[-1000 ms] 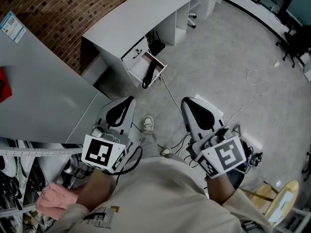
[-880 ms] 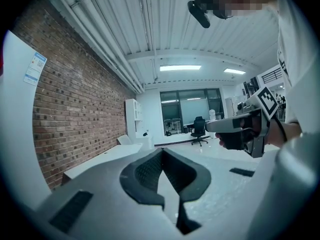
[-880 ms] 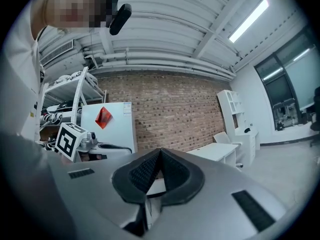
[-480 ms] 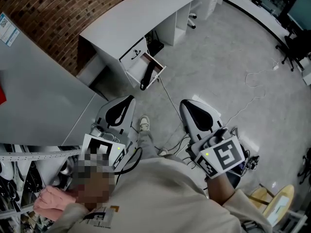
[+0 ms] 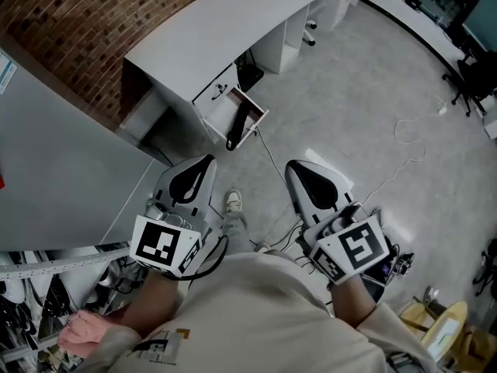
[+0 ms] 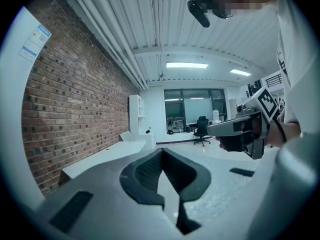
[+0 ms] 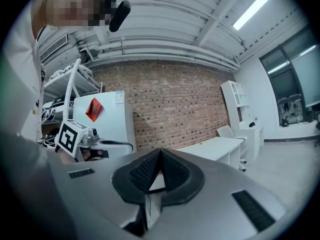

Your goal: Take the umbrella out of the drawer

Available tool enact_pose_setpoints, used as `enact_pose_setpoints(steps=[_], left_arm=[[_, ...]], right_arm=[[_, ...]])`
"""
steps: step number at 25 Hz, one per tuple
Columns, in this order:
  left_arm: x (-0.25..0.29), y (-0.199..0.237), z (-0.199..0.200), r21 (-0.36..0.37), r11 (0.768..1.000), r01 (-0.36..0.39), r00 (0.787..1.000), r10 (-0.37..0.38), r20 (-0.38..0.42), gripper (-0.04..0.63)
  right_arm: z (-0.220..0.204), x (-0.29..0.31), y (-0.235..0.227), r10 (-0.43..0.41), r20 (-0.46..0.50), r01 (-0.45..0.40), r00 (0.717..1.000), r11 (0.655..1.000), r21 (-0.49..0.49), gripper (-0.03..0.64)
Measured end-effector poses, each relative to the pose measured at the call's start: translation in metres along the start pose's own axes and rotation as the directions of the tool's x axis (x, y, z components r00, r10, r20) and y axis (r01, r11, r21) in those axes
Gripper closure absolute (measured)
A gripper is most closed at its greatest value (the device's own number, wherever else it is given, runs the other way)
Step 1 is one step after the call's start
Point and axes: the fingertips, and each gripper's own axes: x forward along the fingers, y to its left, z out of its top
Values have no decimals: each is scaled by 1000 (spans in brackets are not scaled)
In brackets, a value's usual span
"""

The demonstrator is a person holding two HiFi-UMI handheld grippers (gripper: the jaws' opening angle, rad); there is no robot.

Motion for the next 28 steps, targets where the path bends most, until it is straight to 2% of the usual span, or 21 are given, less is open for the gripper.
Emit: enact_pose_setpoints(steps=[20, 28], left_arm=[[114, 184, 7, -26, 994, 102, 995, -103, -7, 588], [139, 237, 3, -31, 990, 134, 991, -135, -5, 588]], right_arm=[[24, 200, -60, -106, -67, 106, 992, 994, 2, 609], [27, 261, -72, -141, -85, 142, 986, 990, -2, 609]])
